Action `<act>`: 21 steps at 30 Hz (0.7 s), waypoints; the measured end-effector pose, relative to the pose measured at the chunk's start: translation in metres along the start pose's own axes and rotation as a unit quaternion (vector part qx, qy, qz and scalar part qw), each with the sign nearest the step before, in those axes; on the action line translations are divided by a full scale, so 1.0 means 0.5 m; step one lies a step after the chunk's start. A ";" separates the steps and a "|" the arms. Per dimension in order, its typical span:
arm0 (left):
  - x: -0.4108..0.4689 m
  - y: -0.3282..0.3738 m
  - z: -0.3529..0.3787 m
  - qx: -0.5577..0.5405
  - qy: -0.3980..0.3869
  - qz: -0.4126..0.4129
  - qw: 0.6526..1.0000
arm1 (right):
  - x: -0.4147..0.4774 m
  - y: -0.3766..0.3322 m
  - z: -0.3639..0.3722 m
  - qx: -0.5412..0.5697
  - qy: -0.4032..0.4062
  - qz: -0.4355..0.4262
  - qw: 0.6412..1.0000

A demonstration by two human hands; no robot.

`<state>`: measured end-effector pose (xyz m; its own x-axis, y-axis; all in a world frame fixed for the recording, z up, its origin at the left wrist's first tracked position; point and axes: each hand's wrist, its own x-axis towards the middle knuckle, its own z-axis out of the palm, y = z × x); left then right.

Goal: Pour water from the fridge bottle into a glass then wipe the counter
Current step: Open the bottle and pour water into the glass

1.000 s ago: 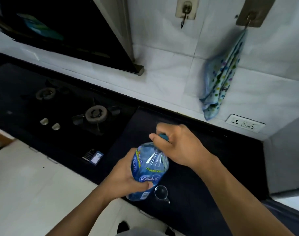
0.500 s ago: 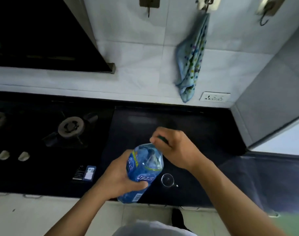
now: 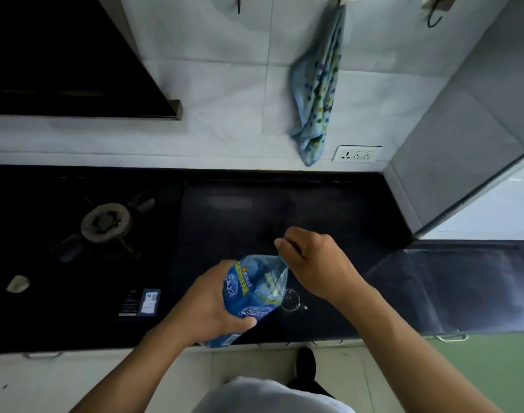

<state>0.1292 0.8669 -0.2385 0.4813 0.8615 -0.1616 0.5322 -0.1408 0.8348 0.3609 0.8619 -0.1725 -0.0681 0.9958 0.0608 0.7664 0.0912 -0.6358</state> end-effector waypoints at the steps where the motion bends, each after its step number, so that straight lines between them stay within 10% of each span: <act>1: -0.001 -0.005 0.000 -0.006 -0.007 -0.004 1.000 | -0.006 0.005 -0.005 0.031 -0.014 -0.037 0.999; 5: -0.007 -0.024 0.007 -0.017 -0.005 -0.029 0.999 | -0.026 0.031 -0.013 0.144 -0.109 -0.050 0.982; 9: -0.004 -0.027 0.017 0.003 0.005 -0.019 1.000 | -0.027 0.022 0.032 0.060 -0.043 0.121 0.990; 21: 0.006 -0.058 0.041 0.061 -0.005 -0.027 0.998 | -0.018 0.056 0.054 0.047 -0.046 0.219 0.973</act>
<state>0.1295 0.8637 -0.2741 0.4556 0.8649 -0.2105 0.6378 -0.1522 0.7550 0.3658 0.8558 -0.2114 0.1929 0.9347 -0.2984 0.6722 -0.3474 -0.6538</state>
